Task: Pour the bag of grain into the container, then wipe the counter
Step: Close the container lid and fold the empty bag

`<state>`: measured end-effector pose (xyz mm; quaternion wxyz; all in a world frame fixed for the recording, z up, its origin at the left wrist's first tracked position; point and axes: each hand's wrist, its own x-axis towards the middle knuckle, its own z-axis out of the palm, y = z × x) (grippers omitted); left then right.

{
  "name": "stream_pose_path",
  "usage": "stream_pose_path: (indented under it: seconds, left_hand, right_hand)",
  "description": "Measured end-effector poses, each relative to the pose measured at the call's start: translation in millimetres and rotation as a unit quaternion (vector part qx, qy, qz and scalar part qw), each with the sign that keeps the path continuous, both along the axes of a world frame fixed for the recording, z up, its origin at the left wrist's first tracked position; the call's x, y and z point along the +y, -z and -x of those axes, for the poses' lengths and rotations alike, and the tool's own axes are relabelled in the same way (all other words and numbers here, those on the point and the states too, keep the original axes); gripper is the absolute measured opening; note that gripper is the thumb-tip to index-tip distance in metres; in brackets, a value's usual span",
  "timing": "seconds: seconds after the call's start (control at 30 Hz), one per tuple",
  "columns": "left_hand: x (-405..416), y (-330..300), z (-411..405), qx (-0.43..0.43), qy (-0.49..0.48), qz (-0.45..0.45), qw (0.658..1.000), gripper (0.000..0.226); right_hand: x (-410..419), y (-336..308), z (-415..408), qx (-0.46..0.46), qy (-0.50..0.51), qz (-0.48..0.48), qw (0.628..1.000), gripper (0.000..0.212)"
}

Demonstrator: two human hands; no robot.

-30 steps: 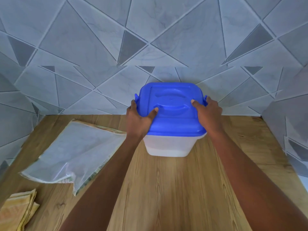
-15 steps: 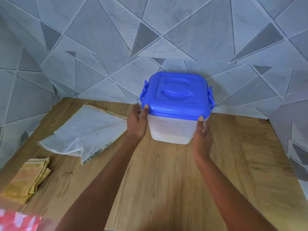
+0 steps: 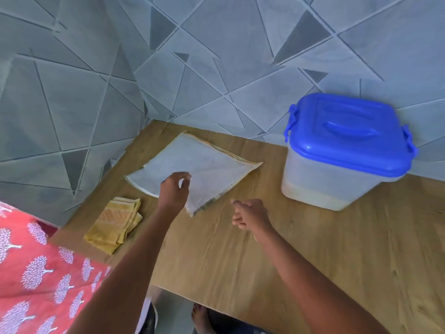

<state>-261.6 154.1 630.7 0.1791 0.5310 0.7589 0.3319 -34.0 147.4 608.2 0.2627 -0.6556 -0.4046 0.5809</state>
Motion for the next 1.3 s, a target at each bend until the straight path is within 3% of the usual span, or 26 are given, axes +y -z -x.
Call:
stream_pose_path:
  seconds: [0.13, 0.27, 0.43, 0.6, 0.73, 0.8, 0.87, 0.93, 1.03, 1.17, 1.3]
  left_hand:
    - [19.2, 35.2, 79.7, 0.053, 0.075, 0.083, 0.992, 0.023]
    - [37.1, 70.3, 119.0, 0.074, 0.141, 0.183, 0.970, 0.034]
    - [37.2, 95.7, 130.7, 0.125, 0.199, 0.307, 0.922, 0.068]
    - [31.1, 78.2, 112.1, 0.189, 0.209, 0.292, 0.914, 0.065]
    - [37.0, 61.6, 112.3, 0.179, 0.114, 0.203, 0.956, 0.036]
    - [51.7, 60.5, 126.8, 0.178, 0.078, 0.164, 0.967, 0.038]
    - [73.6, 58.1, 149.1, 0.198, 0.079, 0.182, 0.960, 0.049]
    - [99.8, 62.0, 176.2, 0.205, 0.078, 0.235, 0.947, 0.063]
    - [130.9, 73.3, 208.9, 0.147, 0.064, 0.286, 0.945, 0.083]
    - [146.7, 84.6, 224.4, 0.140, 0.058, 0.299, 0.942, 0.085]
    - [148.2, 82.1, 230.9, 0.052, 0.029, 0.313, 0.948, 0.075]
  right_hand:
    - [11.0, 3.5, 72.5, 0.058, 0.024, 0.118, 0.991, 0.068]
    - [15.9, 9.1, 108.7, 0.100, 0.075, 0.138, 0.982, 0.055]
    - [9.4, 23.7, 83.1, -0.003, 0.076, 0.153, 0.985, 0.043]
    - [1.0, 42.9, 63.5, -0.091, 0.055, 0.166, 0.980, 0.046]
    - [13.0, 50.7, 57.1, -0.120, 0.106, 0.088, 0.983, 0.054]
    - [29.1, 46.9, 55.5, -0.120, 0.164, 0.056, 0.978, 0.057]
    - [48.7, 44.6, 53.2, -0.126, 0.208, 0.030, 0.969, 0.056]
    - [64.2, 41.5, 51.4, -0.133, 0.223, 0.012, 0.966, 0.041]
    - [76.1, 48.0, 49.5, -0.181, 0.199, -0.008, 0.963, 0.031]
    - [76.4, 64.1, 50.8, -0.233, 0.153, -0.044, 0.959, 0.019]
    - [71.6, 68.3, 49.2, -0.244, 0.126, -0.067, 0.959, 0.016]
